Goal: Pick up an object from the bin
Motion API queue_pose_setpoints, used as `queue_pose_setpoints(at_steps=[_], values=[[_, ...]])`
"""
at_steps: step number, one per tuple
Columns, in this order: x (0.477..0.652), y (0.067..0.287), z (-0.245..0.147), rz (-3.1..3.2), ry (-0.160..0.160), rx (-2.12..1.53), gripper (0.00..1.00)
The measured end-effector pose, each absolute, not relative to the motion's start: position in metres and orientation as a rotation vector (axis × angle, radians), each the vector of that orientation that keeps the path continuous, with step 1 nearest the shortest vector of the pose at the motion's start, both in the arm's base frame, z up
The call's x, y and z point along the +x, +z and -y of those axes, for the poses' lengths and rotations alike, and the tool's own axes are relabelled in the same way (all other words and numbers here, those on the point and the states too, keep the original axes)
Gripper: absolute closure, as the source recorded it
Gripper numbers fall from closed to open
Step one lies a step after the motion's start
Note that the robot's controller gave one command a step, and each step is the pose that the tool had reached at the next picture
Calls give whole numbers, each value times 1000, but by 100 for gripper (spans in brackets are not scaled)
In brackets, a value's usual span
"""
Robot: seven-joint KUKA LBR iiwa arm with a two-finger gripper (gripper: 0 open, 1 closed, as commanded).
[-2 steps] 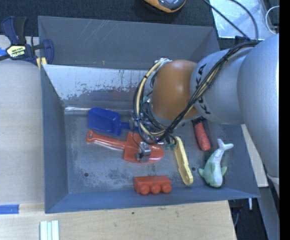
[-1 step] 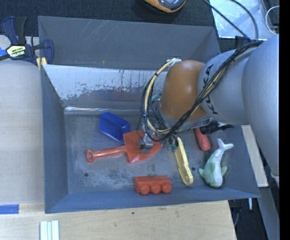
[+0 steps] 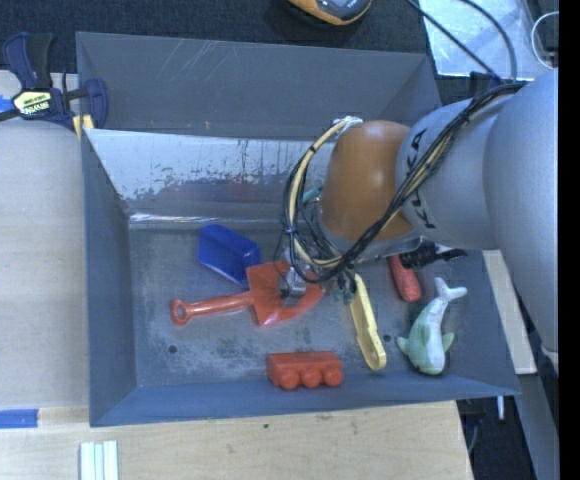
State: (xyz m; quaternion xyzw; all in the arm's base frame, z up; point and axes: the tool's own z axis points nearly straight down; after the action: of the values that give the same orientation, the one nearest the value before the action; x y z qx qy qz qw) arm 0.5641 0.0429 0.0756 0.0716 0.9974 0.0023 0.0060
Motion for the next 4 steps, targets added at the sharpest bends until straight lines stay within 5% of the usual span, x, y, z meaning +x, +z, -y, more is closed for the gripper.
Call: queue_pose_setpoints(at_steps=[1, 4], values=[[563, 79, -43, -3123, 7, 224, 100], [562, 143, -42, -3127, 5, 223, 100]])
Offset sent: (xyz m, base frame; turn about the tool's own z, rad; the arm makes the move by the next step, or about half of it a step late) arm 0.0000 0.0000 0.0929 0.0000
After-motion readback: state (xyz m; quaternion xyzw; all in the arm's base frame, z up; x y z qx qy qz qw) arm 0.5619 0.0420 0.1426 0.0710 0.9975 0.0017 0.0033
